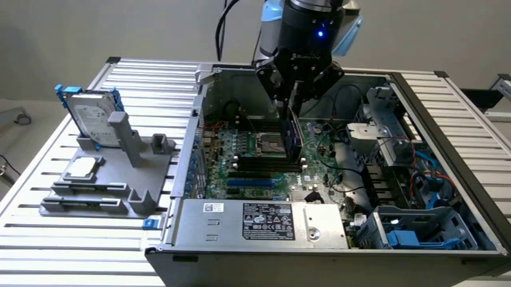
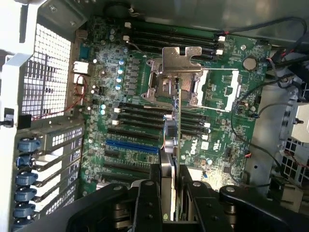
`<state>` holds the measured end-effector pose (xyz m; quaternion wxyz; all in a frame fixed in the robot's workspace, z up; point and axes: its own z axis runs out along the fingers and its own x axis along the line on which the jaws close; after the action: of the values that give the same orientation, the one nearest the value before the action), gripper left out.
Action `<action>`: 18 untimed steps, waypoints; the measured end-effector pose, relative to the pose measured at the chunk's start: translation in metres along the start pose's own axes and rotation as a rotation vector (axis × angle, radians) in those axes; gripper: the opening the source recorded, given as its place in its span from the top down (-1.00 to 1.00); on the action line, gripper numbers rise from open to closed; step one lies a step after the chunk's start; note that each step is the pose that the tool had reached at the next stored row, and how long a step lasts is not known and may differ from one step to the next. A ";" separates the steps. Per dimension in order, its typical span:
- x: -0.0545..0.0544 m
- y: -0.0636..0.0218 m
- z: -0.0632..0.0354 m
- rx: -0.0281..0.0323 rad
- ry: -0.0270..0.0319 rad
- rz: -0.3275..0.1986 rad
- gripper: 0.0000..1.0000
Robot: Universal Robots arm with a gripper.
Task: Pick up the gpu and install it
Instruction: 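Insert the gpu into the slot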
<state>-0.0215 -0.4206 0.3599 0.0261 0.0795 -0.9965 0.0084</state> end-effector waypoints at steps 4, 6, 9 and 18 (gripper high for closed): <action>0.000 0.0000 0.0002 0.0035 -0.0010 -0.072 0.47; 0.000 0.0000 0.0004 0.0051 -0.0016 -0.109 0.47; 0.000 0.0000 0.0007 0.0074 -0.0024 -0.163 0.47; 0.000 0.0000 0.0018 0.0082 -0.0063 -0.327 0.47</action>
<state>-0.0215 -0.4206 0.3582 0.0237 0.2410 -0.9702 0.0079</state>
